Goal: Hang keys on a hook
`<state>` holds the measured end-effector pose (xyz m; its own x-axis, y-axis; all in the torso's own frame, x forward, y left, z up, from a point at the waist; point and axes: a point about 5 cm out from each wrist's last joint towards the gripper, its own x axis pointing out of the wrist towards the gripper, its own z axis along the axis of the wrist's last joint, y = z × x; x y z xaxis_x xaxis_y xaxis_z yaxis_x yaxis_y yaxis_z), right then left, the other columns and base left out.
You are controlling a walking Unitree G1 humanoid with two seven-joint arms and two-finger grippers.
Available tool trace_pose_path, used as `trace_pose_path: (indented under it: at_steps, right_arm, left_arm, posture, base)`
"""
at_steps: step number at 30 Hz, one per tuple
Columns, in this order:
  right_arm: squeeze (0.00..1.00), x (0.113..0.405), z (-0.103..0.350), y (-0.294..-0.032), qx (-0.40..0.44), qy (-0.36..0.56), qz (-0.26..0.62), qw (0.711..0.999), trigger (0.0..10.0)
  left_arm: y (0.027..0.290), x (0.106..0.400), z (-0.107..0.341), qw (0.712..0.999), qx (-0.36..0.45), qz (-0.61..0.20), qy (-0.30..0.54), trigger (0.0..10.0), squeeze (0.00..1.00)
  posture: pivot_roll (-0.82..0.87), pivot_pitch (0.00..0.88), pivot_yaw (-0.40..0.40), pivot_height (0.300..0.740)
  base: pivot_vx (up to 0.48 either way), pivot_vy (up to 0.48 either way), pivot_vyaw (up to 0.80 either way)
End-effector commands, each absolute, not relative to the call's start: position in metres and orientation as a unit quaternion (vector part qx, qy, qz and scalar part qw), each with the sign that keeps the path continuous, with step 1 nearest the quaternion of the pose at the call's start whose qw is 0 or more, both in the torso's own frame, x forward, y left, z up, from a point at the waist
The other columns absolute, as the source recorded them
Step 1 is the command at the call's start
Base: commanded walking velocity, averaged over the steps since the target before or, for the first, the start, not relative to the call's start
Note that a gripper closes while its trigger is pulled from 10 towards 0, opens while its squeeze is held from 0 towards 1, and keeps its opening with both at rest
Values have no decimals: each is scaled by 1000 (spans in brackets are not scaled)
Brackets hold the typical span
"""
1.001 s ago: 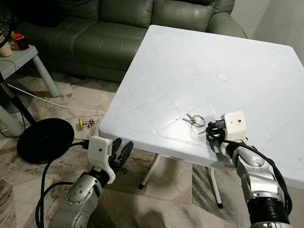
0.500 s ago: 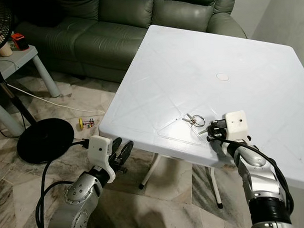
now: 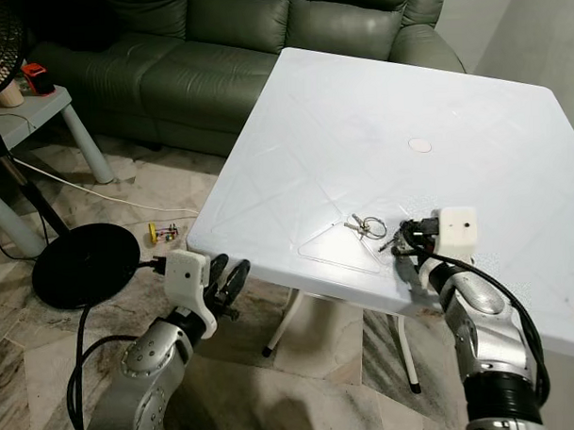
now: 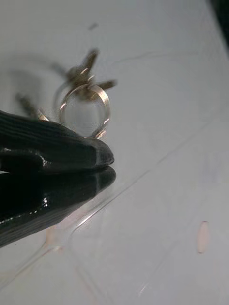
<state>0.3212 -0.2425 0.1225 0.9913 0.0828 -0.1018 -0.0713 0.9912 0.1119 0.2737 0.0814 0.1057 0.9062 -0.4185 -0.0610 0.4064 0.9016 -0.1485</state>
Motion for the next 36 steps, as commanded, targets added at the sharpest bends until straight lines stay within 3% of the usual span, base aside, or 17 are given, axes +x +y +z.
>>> trace_pose_path:
  at_steps: [1,8,15,22,23,36]
  right_arm:
    - [0,323,134,-244,71,24,21,997,0]
    - [0,317,156,-221,93,-76,32,992,0]
    - [0,308,161,-199,55,-118,47,990,0]
    - [0,293,160,-184,60,-147,38,986,0]
    - [0,290,154,-182,59,-139,27,988,10000]
    - [0,287,117,-175,39,-32,-30,998,10000]
  left_arm:
    - [83,277,105,975,-77,-201,47,10000,0]
    - [98,305,123,984,-83,-160,14,10000,0]
    - [109,327,144,985,-101,-138,-15,10000,0]
    - [114,330,156,981,-116,-143,-57,10000,0]
    - [117,329,154,981,-121,-140,-56,10000,0]
    - [130,318,130,984,-132,-119,-22,10000,0]
  posture:
    - [81,100,-76,740]
    - [68,61,-67,740]
    - [53,20,-44,740]
    - [55,0,-30,740]
    - [56,0,-29,740]
    - [88,0,-39,740]
  base:
    - [0,0,0]
    - [0,0,0]
    - [0,0,0]
    - [0,0,0]
    - [0,0,0]
    - [0,0,-114]
